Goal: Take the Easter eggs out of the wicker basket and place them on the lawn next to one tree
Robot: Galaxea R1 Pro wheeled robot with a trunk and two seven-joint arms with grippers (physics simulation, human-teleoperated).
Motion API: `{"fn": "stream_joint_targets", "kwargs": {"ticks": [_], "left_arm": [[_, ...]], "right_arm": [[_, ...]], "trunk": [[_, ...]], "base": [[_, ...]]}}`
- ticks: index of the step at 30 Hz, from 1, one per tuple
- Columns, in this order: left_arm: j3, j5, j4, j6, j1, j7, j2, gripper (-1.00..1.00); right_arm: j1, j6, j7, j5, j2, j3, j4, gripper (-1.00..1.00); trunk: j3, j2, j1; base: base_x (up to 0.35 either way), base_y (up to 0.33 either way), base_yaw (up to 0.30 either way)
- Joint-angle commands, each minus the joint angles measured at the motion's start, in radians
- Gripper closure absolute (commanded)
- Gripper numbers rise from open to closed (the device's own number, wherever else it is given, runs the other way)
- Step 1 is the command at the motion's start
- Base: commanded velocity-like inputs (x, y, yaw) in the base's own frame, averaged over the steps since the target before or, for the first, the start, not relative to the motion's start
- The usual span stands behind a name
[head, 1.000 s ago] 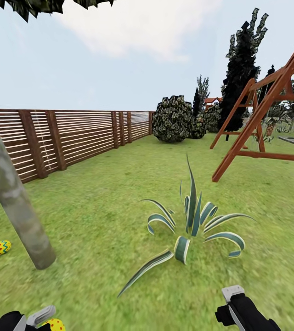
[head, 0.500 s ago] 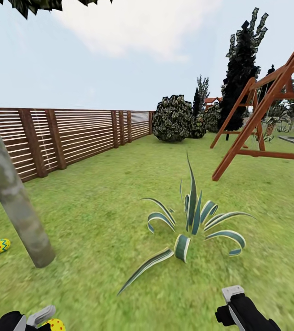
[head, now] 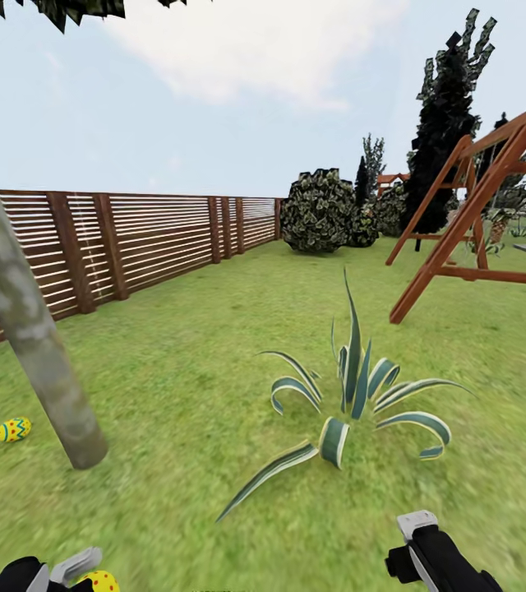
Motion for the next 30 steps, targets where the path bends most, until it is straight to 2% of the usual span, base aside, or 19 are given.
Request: {"fn": "stream_joint_targets", "kwargs": {"ticks": [1, 30], "left_arm": [[0.005, -0.004, -0.001, 0.005, -0.001, -0.004, -0.001, 1.00], [0.003, -0.004, -0.001, 0.005, -0.001, -0.005, -0.002, 1.00]], "right_arm": [[0.000, 0.006, 0.001, 0.006, -0.001, 0.005, -0.002, -1.00], [0.000, 0.008, 0.002, 0.008, -0.001, 0.005, -0.001, -1.00]], "trunk": [[-0.004, -0.008, 0.004], [-0.095, -0.211, 0.115]], "base": [[0.000, 0.000, 0.213], [0.000, 0.000, 0.006]]}}
